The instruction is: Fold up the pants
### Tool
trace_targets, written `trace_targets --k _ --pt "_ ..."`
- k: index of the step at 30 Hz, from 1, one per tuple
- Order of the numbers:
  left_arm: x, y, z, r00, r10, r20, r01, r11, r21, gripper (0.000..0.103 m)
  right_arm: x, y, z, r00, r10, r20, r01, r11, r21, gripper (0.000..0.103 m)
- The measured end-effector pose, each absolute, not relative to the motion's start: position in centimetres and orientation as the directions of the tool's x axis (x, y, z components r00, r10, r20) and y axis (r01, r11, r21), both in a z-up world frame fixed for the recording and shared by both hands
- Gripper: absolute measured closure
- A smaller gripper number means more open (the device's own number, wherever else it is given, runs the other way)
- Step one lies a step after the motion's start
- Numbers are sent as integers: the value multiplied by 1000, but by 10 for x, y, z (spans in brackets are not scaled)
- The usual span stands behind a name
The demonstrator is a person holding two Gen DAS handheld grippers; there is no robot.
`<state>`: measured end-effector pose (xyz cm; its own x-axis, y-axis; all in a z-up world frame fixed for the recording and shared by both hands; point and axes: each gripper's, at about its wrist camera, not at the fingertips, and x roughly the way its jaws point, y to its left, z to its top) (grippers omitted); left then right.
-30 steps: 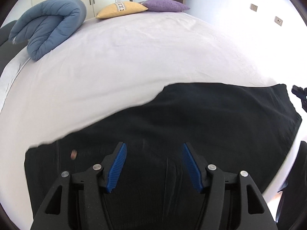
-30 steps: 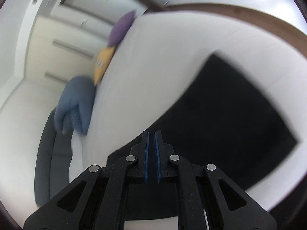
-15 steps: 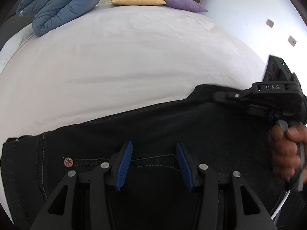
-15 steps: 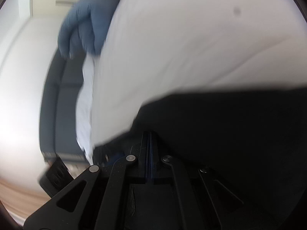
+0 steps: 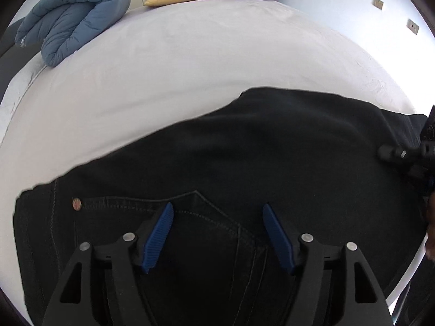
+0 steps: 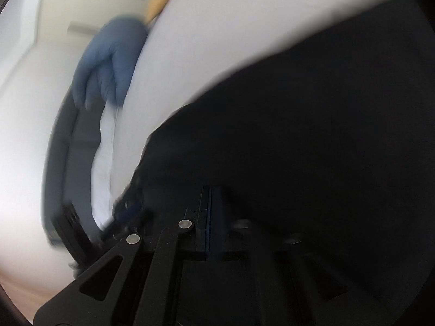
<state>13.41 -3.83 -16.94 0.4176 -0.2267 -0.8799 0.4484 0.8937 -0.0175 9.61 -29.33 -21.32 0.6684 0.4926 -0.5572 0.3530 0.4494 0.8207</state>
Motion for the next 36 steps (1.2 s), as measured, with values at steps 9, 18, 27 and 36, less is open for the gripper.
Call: trace_targets --k 9,18,27,36 --pt "142 -32 -170 411 -236 -881 428 903 -42 31 -21 -524 -172 794 -64 -605 588 336 736 103" --pt "112 -61 -159 425 -240 -873 474 881 -12 32 6 -396 -146 825 201 -528 402 447 799 95" --pt "133 42 -165 479 -176 -860 353 936 5 37 23 -354 -214 761 209 -614 469 478 743 103" --pt "117 91 -131 580 -180 -794 240 970 -45 37 -87 -427 -124 774 -222 -592 623 432 652 4"
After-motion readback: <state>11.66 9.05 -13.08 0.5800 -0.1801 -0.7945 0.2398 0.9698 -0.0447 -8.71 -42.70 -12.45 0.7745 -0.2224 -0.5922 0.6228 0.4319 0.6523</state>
